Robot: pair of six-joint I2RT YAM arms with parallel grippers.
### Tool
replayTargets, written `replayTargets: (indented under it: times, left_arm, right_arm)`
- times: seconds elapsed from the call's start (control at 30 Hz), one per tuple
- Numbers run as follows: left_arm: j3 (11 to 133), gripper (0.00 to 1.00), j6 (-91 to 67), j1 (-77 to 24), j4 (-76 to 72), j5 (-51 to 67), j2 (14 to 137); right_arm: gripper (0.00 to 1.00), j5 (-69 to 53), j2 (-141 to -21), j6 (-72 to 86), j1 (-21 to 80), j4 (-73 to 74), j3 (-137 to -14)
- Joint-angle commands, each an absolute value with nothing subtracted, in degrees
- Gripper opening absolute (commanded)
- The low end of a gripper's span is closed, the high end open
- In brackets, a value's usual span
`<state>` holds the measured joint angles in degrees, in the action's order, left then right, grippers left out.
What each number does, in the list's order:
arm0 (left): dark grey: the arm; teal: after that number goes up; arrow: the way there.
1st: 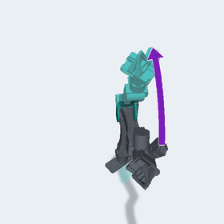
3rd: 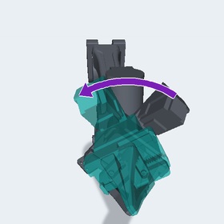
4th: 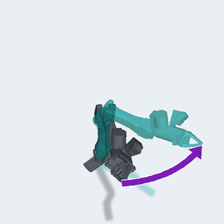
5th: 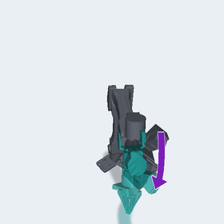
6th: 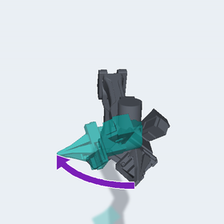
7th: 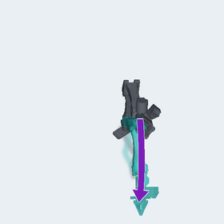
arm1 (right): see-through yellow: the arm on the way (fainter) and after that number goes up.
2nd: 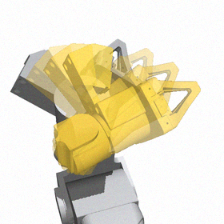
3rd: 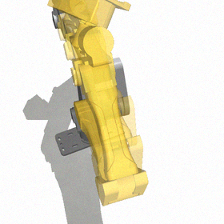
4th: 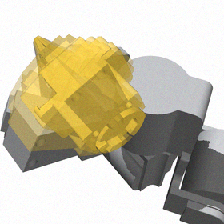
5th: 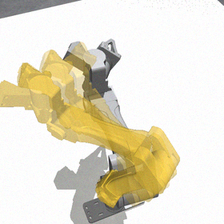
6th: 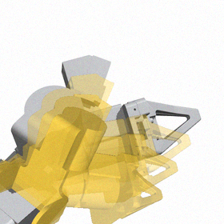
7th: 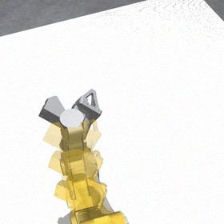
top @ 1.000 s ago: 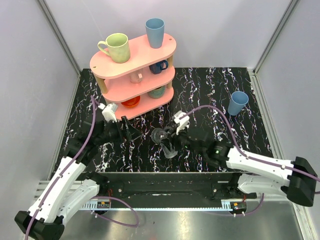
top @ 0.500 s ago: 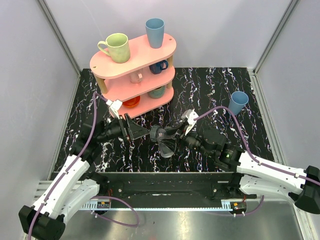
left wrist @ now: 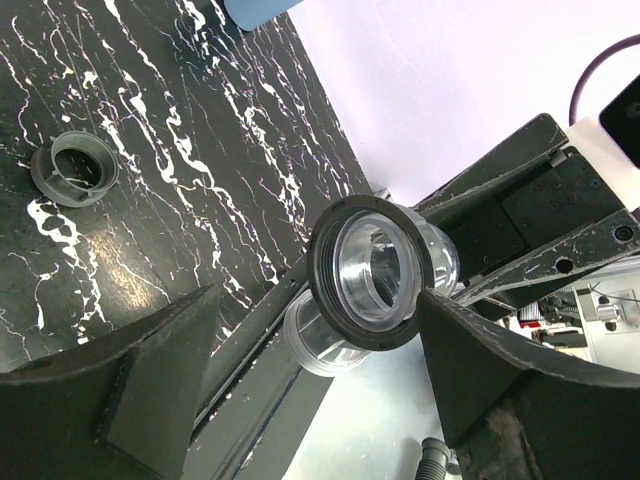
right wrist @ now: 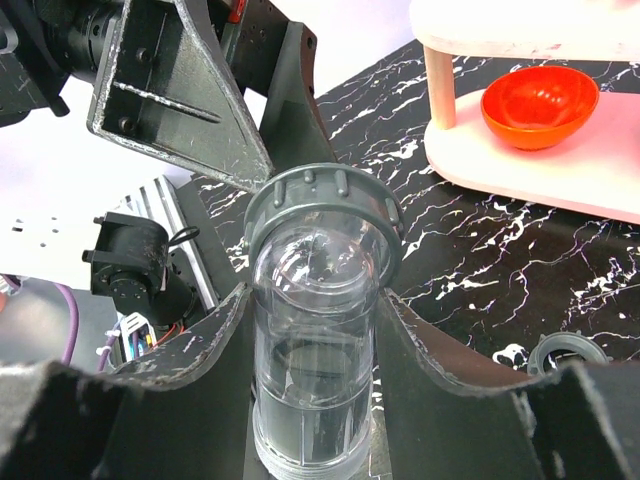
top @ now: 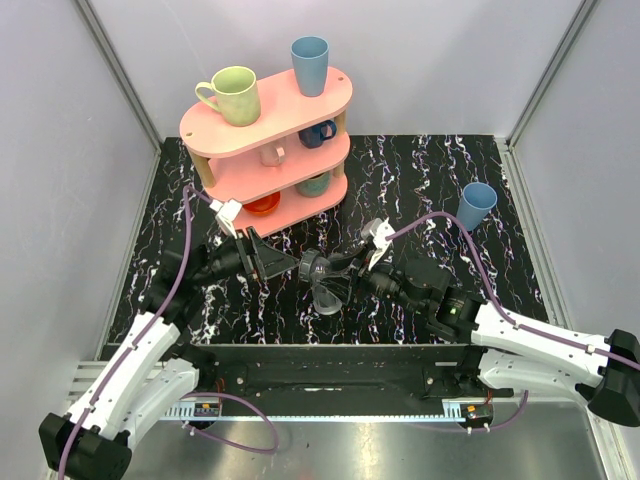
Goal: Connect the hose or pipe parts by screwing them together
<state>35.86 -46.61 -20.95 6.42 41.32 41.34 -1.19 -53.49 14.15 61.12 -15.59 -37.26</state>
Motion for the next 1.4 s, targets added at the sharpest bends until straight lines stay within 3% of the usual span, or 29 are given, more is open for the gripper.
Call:
replayTargets:
  times: [0.0, 0.6, 0.83, 1.23, 1.37]
  left_arm:
    - [36.6, 0.85, -47.5, -21.3, 4.2, 39.3, 39.9]
    - [34.9, 0.88, -48.1, -21.3, -1.8, 44.6, 40.7]
    - [34.7, 0.83, -47.0, -21.4, -2.5, 46.1, 42.4]
    - [33.6, 0.62, -45.2, -21.4, -1.6, 46.9, 43.7]
    - [33.6, 0.61, -45.3, -21.4, -1.6, 47.4, 43.8]
  right_arm:
    - [0.20, -2.0, -53.8, 14.9, 61.4, -18.1, -37.6]
    - [0.18, -3.3, -55.1, 16.4, 61.4, -18.8, -37.9]
    - [0.18, -4.4, -56.3, 16.9, 61.5, -19.6, -38.4]
    - [0.18, -4.1, -56.9, 17.2, 61.4, -20.4, -38.0]
    - [0.18, -4.2, -57.1, 17.3, 61.4, -20.7, -37.9]
